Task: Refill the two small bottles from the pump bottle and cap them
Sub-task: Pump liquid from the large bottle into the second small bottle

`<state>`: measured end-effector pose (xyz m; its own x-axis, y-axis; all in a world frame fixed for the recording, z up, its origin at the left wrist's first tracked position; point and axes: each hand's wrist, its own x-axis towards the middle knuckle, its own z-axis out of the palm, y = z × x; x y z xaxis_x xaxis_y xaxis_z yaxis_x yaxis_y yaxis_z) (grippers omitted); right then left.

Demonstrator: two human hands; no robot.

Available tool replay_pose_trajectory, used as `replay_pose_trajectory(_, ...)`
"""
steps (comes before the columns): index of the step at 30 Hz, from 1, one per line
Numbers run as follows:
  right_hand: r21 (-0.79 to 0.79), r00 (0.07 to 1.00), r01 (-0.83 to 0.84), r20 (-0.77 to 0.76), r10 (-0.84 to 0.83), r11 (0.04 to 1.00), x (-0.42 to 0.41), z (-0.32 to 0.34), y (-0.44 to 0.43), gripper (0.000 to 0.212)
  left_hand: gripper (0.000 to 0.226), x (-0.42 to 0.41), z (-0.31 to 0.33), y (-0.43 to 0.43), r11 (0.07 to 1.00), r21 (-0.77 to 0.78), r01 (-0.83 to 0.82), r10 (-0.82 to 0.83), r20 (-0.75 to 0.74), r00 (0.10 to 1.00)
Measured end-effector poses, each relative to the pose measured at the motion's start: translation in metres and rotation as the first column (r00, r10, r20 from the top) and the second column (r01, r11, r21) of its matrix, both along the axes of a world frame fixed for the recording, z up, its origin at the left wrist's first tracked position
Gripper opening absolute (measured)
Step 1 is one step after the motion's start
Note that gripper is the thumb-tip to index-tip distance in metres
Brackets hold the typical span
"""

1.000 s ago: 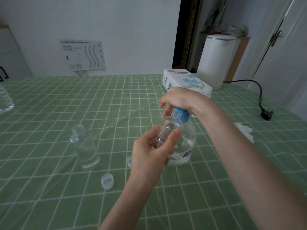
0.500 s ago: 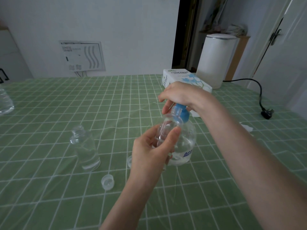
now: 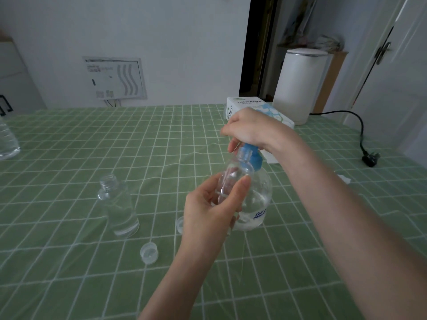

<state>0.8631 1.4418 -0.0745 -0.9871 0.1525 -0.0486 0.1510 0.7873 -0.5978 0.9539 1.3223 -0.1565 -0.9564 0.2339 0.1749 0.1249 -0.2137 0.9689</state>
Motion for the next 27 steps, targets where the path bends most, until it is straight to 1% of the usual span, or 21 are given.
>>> replay_pose_trajectory(6,0.016,0.997,-0.019,0.075,0.018,1.000,0.002,0.002,-0.003,0.034,0.030,0.000,-0.001,0.002,1.000,0.005,-0.018,0.018,0.003,1.000)
replay_pose_trajectory(12,-0.019,0.994,-0.018,0.110,0.020,1.000,-0.001,-0.008,-0.001,0.034,0.025,0.001,-0.002,0.001,1.000,-0.009,-0.006,0.006,0.002,1.000)
replay_pose_trajectory(15,-0.020,0.992,-0.014,0.122,0.016,1.000,-0.002,-0.011,-0.001,0.033,0.029,0.001,-0.003,0.000,1.000,-0.021,-0.007,0.007,-0.007,1.000)
replay_pose_trajectory(18,-0.018,0.993,-0.013,0.116,0.015,1.000,0.000,-0.010,0.000,0.033,0.034,0.001,-0.004,0.000,0.999,-0.041,-0.012,0.011,-0.013,1.000)
replay_pose_trajectory(23,0.022,0.999,0.011,0.031,-0.012,1.000,0.001,0.001,0.001,0.034,0.021,0.001,0.000,0.000,0.999,-0.041,-0.014,0.014,-0.004,1.000)
replay_pose_trajectory(27,0.025,0.996,-0.009,0.088,0.007,1.000,0.001,0.003,-0.002,0.034,0.022,0.000,0.000,0.000,0.999,-0.029,-0.019,0.019,-0.009,1.000)
